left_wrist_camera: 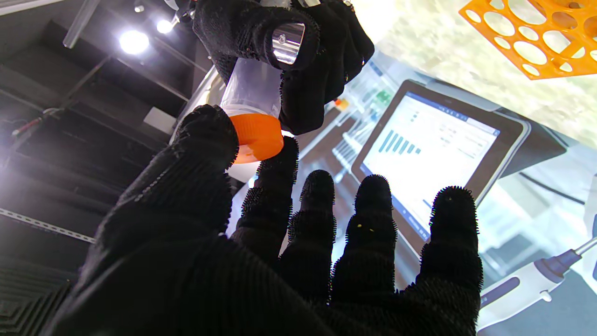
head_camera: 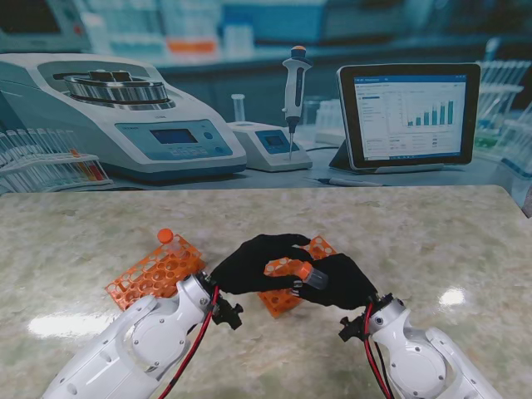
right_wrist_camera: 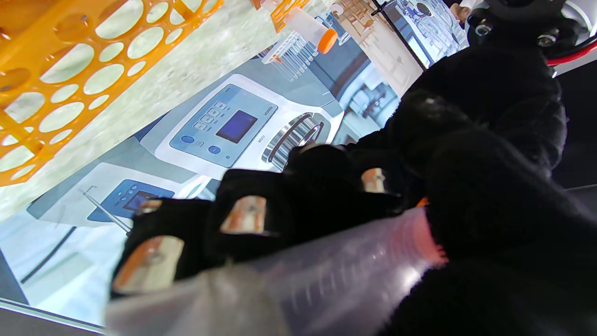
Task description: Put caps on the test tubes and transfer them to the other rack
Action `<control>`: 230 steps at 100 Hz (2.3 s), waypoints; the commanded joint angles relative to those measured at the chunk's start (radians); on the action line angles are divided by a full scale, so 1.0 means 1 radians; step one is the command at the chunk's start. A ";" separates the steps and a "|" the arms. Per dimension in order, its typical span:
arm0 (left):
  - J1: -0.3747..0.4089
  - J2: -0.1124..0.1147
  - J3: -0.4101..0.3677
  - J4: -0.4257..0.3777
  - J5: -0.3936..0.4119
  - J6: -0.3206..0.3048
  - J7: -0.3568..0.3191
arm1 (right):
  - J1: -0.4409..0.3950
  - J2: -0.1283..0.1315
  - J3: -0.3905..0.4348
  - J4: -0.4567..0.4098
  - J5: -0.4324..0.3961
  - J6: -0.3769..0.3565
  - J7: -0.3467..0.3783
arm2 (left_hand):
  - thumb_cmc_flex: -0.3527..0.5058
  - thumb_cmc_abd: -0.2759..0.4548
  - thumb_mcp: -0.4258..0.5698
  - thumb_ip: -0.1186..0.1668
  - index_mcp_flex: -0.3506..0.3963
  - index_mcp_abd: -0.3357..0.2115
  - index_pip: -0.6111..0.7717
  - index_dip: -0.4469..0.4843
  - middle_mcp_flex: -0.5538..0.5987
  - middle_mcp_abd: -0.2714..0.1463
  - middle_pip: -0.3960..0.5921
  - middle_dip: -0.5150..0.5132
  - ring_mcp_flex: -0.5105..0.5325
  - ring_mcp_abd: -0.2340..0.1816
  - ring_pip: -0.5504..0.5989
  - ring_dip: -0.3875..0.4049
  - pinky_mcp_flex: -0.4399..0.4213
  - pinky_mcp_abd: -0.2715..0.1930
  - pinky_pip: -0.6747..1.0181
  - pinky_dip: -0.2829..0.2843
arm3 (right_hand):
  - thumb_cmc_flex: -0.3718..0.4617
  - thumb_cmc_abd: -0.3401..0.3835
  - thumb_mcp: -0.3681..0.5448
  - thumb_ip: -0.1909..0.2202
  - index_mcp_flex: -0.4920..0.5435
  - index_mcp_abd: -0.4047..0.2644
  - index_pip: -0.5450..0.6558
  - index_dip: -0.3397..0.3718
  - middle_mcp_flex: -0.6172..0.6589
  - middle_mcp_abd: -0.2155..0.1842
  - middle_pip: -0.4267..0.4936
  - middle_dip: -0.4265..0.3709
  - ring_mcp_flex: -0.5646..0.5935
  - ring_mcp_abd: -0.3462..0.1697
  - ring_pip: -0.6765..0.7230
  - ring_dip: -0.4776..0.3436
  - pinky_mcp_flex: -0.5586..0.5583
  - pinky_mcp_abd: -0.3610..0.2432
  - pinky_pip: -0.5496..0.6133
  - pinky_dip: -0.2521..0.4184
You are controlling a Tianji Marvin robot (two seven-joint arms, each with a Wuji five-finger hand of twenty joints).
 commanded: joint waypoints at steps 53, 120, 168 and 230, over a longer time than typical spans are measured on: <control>-0.016 -0.011 0.022 0.015 0.013 0.010 0.024 | -0.006 -0.003 -0.006 -0.005 0.004 0.002 0.004 | 0.270 0.054 -0.206 0.028 0.134 -0.059 0.181 0.087 0.058 -0.048 0.026 -0.012 0.081 -0.049 0.040 0.026 0.016 0.013 0.060 -0.014 | 0.048 0.029 -0.013 -0.020 0.010 -0.033 0.056 0.029 0.040 -0.003 -0.002 0.015 0.038 -0.088 0.209 0.071 0.080 -0.083 0.277 0.036; -0.023 -0.011 0.025 0.004 0.051 0.000 0.040 | -0.006 -0.001 -0.007 -0.007 0.007 0.003 0.013 | 0.355 0.056 -0.202 0.041 0.185 -0.099 0.421 0.053 0.109 -0.061 0.054 -0.003 0.128 -0.062 0.063 0.051 0.028 0.013 0.086 -0.014 | 0.047 0.029 -0.012 -0.020 0.010 -0.033 0.056 0.030 0.040 -0.003 0.000 0.015 0.038 -0.088 0.209 0.071 0.080 -0.082 0.275 0.034; -0.019 -0.002 0.015 -0.019 0.099 -0.012 0.034 | -0.004 0.001 -0.009 -0.007 0.010 0.007 0.021 | 0.374 0.054 -0.183 0.041 0.185 -0.107 0.423 0.038 0.116 -0.085 0.061 -0.001 0.134 -0.066 0.066 0.053 0.032 0.009 0.091 -0.016 | 0.048 0.031 -0.012 -0.020 0.010 -0.033 0.056 0.029 0.040 -0.003 -0.001 0.015 0.038 -0.087 0.208 0.071 0.080 -0.081 0.276 0.033; -0.003 -0.001 -0.003 -0.035 0.120 -0.011 0.045 | -0.003 0.001 -0.008 -0.006 0.010 0.010 0.022 | 0.395 0.116 -0.175 0.040 0.143 -0.113 0.431 0.123 0.113 -0.090 0.066 -0.001 0.138 -0.070 0.069 0.056 0.034 0.006 0.096 -0.020 | 0.048 0.032 -0.014 -0.020 0.010 -0.034 0.056 0.029 0.040 -0.004 -0.002 0.015 0.038 -0.087 0.208 0.071 0.080 -0.081 0.276 0.032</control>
